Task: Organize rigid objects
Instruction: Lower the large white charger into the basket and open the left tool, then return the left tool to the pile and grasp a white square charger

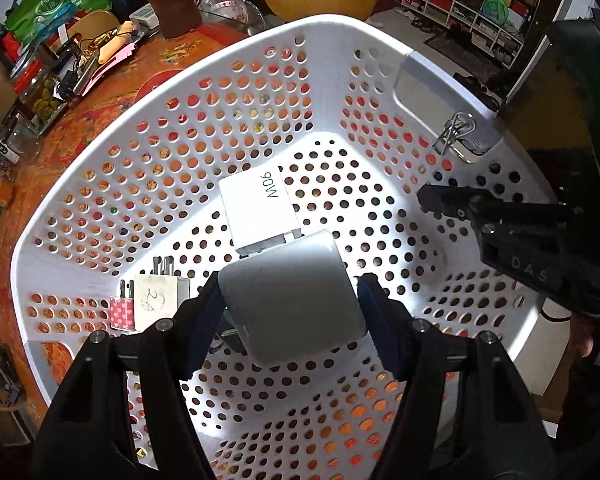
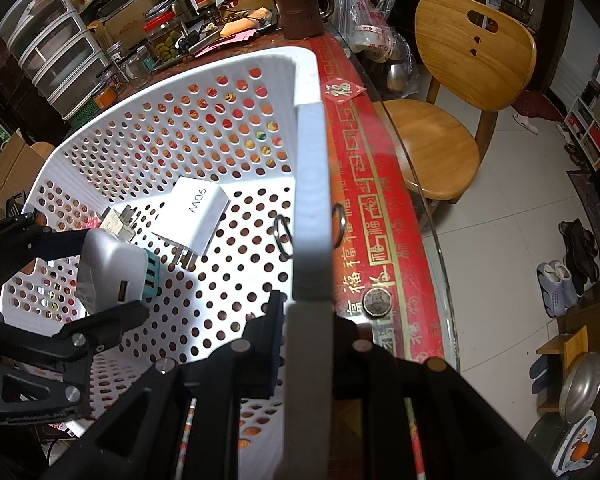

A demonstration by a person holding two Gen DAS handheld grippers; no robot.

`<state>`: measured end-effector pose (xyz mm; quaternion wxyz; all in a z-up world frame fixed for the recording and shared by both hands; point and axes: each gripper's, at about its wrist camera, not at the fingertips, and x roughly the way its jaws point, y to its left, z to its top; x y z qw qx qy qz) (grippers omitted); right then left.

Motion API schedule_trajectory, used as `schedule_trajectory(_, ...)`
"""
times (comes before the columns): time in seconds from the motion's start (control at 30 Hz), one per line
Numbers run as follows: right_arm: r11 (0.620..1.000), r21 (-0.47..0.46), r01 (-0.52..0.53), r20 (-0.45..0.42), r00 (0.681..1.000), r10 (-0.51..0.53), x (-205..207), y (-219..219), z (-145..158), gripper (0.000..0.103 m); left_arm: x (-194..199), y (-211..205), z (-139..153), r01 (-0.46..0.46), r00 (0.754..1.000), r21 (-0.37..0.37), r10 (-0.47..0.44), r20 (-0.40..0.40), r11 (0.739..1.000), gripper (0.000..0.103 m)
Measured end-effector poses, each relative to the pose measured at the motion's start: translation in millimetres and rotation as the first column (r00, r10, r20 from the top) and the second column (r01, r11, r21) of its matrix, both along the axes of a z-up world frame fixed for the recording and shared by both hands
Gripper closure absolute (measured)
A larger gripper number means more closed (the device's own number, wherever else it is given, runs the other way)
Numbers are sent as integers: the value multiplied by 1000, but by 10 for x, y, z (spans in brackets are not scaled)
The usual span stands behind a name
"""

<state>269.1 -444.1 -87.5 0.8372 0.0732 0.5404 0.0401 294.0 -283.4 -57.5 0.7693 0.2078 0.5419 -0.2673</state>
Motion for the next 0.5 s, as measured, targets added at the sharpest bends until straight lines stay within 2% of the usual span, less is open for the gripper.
schedule_trajectory(0.13, 1000, 0, 0, 0, 1000, 0, -1, 2, 0, 86, 5, 13, -28, -4, 1000, 2, 4, -3, 1000, 40)
schedule_trajectory(0.3, 1000, 3, 2, 1, 1000, -2, -8, 25, 10, 86, -51, 29, 71, 2, 999, 5, -2, 34, 1000, 39)
schedule_trajectory(0.4, 1000, 4, 2, 2, 1000, -2, -8, 31, 16, 86, -71, 89, 144, -9, 998, 10, 8, 70, 1000, 30)
schedule_trajectory(0.47, 1000, 4, 1, 1, 1000, -1, -2, 29, 17, 86, -102, 176, 235, -10, 996, -7, 11, 90, 1000, 18)
schedule_trajectory(0.5, 1000, 3, 1, 1, 1000, -1, -1, 31, 20, 86, -129, 239, 300, -14, 994, -12, 16, 110, 1000, 16)
